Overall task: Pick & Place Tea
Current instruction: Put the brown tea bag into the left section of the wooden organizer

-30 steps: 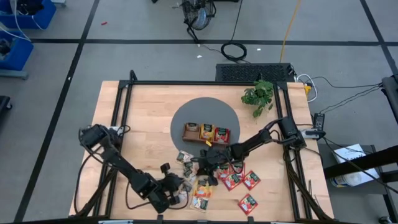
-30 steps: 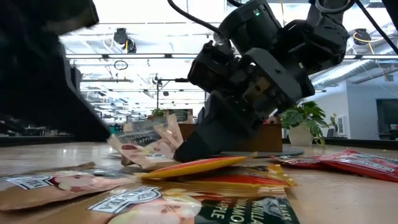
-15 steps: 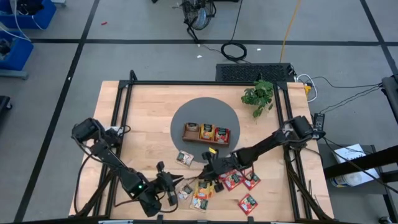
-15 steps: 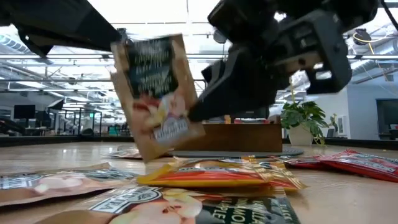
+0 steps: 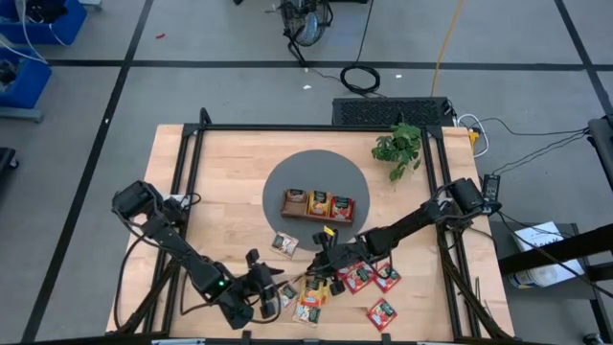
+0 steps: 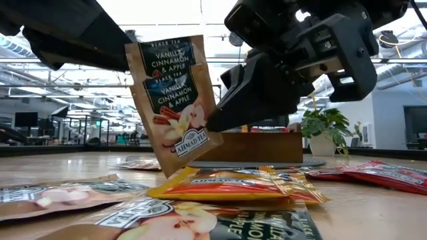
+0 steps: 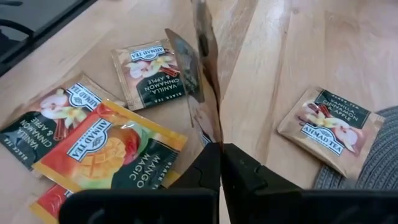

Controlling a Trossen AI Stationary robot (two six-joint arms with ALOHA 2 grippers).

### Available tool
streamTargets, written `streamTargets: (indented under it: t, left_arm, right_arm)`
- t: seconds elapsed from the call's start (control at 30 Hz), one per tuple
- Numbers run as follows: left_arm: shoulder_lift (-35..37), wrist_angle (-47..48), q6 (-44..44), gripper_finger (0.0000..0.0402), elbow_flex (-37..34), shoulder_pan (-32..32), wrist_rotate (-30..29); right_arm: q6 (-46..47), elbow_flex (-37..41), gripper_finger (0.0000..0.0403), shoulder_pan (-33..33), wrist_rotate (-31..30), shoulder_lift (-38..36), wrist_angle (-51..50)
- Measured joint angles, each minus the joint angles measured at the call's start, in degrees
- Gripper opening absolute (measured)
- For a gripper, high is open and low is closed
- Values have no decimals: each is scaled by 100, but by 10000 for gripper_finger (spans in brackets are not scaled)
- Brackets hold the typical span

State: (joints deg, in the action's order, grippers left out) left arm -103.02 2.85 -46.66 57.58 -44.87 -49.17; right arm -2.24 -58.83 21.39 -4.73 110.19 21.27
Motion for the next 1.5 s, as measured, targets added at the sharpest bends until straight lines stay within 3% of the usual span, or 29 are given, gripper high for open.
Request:
streamTargets:
  t: [0.37,0.77,1.5]
  left_arm:
    - [0,-1,49,215,0,55,575]
    - [0,333,308,194,0,300,417]
    - [-2,559,680,214,0,611,603]
  right_arm:
    - [210,28,0,-38,1,-2,-100]
    - [191,61,0,-27,26,-2,-43]
    - [244,66,0,39,48,-2,-310]
